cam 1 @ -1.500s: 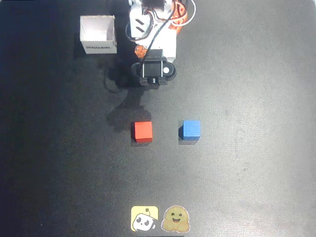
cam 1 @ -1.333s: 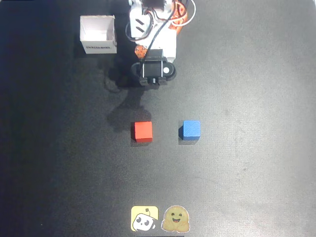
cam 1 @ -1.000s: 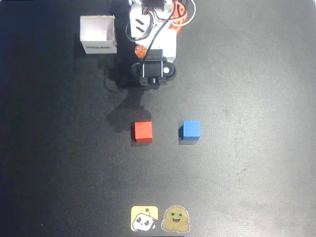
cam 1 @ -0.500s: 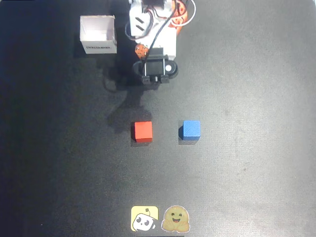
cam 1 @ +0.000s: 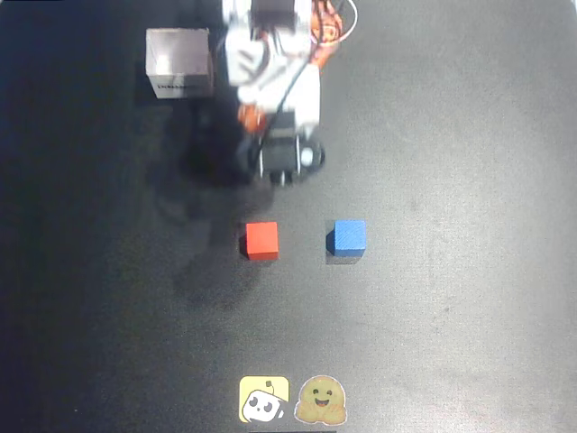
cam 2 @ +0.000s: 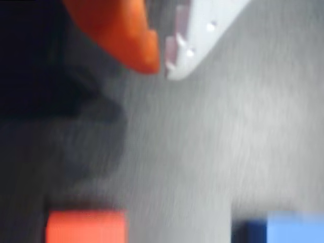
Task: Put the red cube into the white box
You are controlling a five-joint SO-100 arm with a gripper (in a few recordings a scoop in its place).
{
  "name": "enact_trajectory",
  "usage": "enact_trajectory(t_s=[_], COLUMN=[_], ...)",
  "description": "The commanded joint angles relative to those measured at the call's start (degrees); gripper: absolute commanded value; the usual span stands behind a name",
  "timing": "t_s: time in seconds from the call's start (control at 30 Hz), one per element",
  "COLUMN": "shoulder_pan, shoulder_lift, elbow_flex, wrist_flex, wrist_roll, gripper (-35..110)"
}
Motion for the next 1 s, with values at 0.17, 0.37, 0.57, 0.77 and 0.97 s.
enact_trajectory(t_s=[0.17,0.37,0.57,0.77,0.97], shoulder_pan=[2.55,5.36,6.33,6.33,4.83], shoulder_lift=[-22.59,-32.61,-37.09,-37.44,-38.58], elbow_flex=[-16.08,-21.8,-25.75,-25.84,-25.66], wrist_flex=[-7.56,-11.43,-11.34,-11.25,-11.25], wrist_roll=[-1.41,-3.96,-4.48,-4.22,-4.13], gripper=[0,0,0,13,19])
